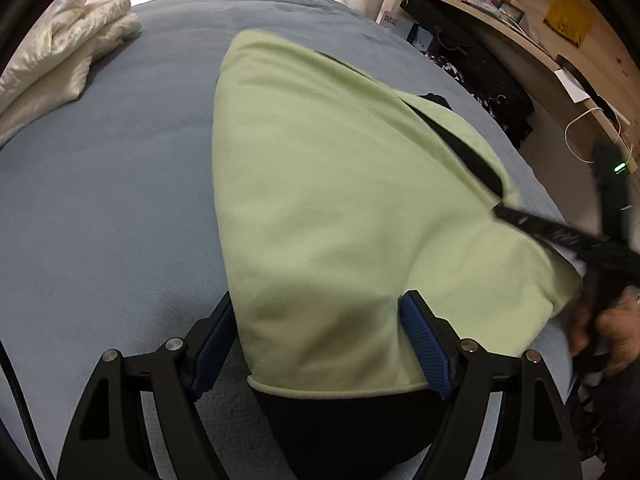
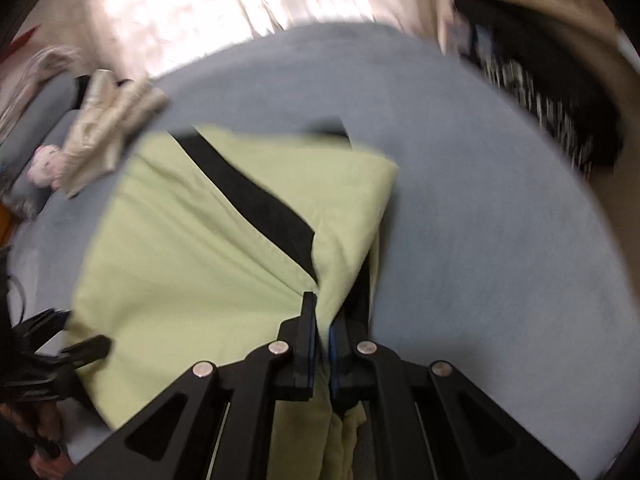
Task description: Fold large clothes
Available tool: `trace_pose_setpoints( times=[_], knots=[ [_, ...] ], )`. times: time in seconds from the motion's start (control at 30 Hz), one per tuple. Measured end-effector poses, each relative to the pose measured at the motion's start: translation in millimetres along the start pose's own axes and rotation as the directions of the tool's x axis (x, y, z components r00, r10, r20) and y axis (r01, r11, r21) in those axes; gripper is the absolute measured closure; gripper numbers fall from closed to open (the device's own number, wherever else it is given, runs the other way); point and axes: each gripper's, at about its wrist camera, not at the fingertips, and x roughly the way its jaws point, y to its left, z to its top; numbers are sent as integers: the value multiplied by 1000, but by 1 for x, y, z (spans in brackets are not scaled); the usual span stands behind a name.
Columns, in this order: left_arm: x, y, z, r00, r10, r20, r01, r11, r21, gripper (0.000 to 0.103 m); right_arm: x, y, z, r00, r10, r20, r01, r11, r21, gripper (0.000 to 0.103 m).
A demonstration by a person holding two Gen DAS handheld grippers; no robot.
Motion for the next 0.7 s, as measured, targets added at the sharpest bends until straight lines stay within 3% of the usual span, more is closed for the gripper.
trace_pose_setpoints(
  times=[0.13,0.23,0.33,0.4,0.43,0.57,0.7],
  knots=[
    [-4,1,1,1000,10,5,-10,1000,2,24,0,-3,-1,1000,22,1,-22,999,33,98],
    [-8,-1,3,1000,17,-2,-17,1000,21,24,-11,-6,4,995,90,-39,-87,994,64,91],
    [-10,3,13,999,-19,-33,18,1000,-9,24,-26,-16,14,984,175,-30,-169,977,131,72],
    [-15,10,18,999,-41,-23,40,998,-39,24,-36,-21,26,977,211,13,-210,962,173,51],
    [-17,12,23,999,-42,-6,41,998,-43,24,-37,-23,31,976,218,29,-219,957,189,48],
    [-21,16,44,999,-2,39,3,1000,-24,24,-20,-30,58,978,207,27,-208,950,232,47],
    [-10,18,58,1000,13,22,-13,1000,-7,24,11,-34,72,981,193,-31,-178,949,261,49]
  ],
)
